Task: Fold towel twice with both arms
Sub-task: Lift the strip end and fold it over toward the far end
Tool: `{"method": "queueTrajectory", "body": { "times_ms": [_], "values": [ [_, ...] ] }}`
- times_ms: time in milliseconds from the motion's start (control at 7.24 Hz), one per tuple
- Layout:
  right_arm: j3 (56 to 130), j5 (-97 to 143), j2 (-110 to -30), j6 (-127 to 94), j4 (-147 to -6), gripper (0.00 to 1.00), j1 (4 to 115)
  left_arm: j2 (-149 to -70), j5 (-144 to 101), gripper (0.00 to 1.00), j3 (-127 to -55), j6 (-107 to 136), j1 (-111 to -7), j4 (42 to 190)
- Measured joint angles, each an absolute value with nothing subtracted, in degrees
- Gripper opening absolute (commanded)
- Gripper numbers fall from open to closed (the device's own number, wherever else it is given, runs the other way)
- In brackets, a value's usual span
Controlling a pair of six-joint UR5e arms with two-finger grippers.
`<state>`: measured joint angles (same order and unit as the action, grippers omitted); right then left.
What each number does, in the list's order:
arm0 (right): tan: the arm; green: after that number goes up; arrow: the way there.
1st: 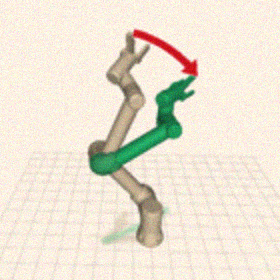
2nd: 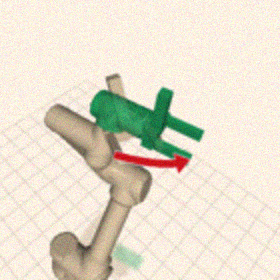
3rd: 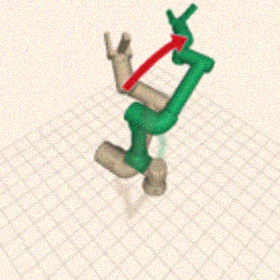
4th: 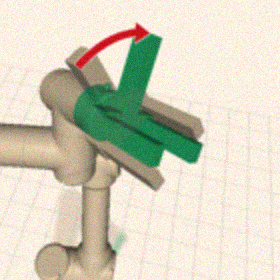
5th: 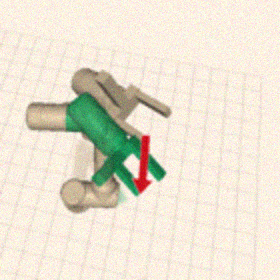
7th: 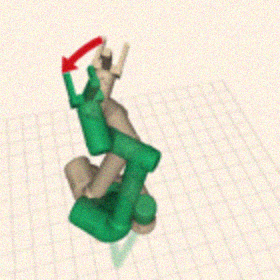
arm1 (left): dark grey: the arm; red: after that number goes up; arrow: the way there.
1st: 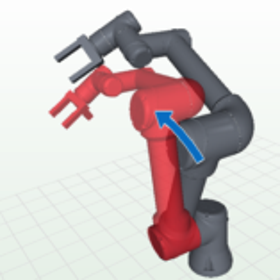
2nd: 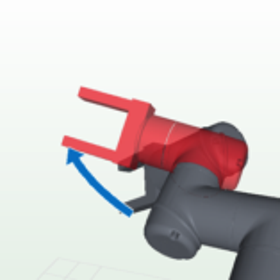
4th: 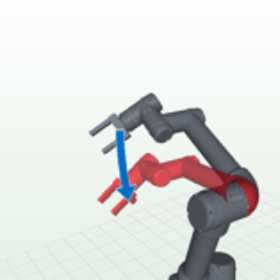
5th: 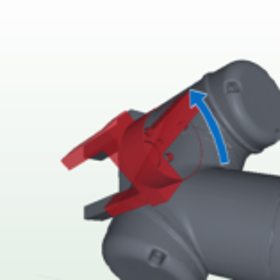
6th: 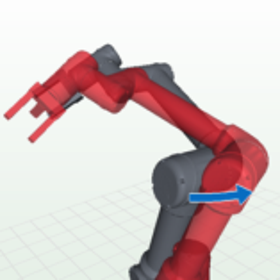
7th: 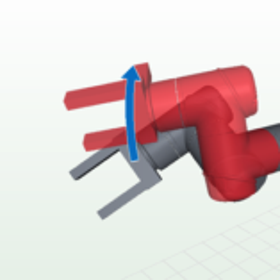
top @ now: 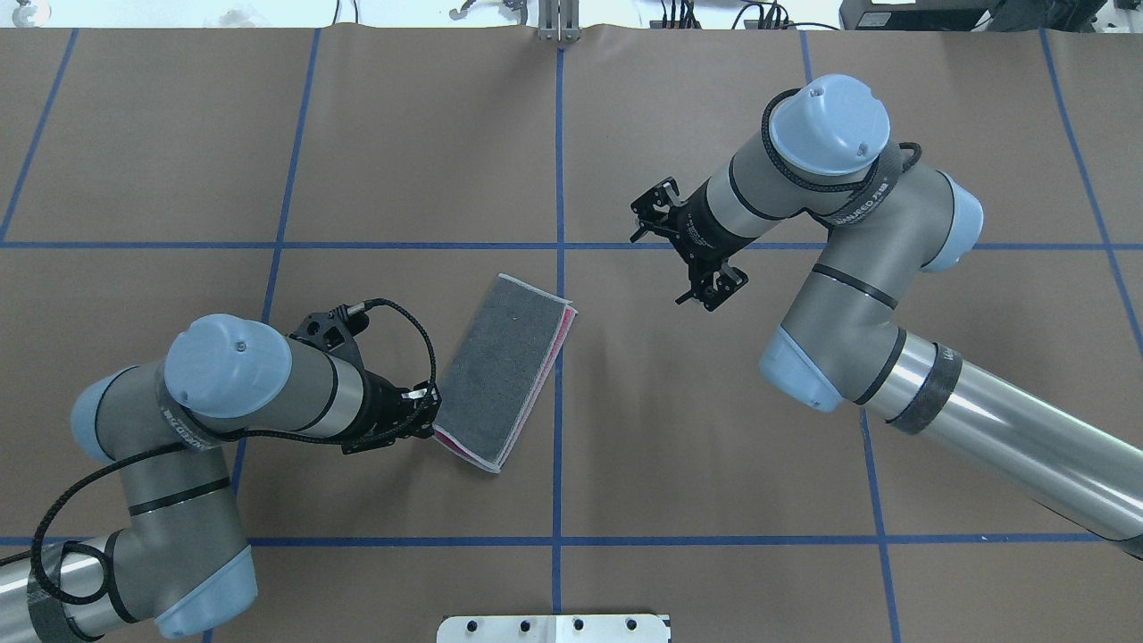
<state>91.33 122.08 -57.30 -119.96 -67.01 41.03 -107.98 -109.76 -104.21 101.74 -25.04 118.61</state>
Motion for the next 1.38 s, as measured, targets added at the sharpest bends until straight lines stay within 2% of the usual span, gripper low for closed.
{"method": "queueTrajectory", "body": {
  "times_ms": [414, 691, 1381],
  "values": [
    [91.4, 122.3, -57.5, -119.9, -67.0, 1.0, 41.7, -108.8, -110.2, 0.0, -104.1, 101.4, -26.5, 118.5],
    [91.6, 125.0, -58.7, -117.1, -67.0, 1.0, 45.4, -112.8, -110.1, 0.0, -102.5, 101.8, -29.0, 118.2],
    [90.7, 127.8, -62.8, -108.0, -67.1, 1.0, 50.5, -127.9, -110.0, 0.0, -89.3, 104.5, -32.4, 118.0]
  ]
}}
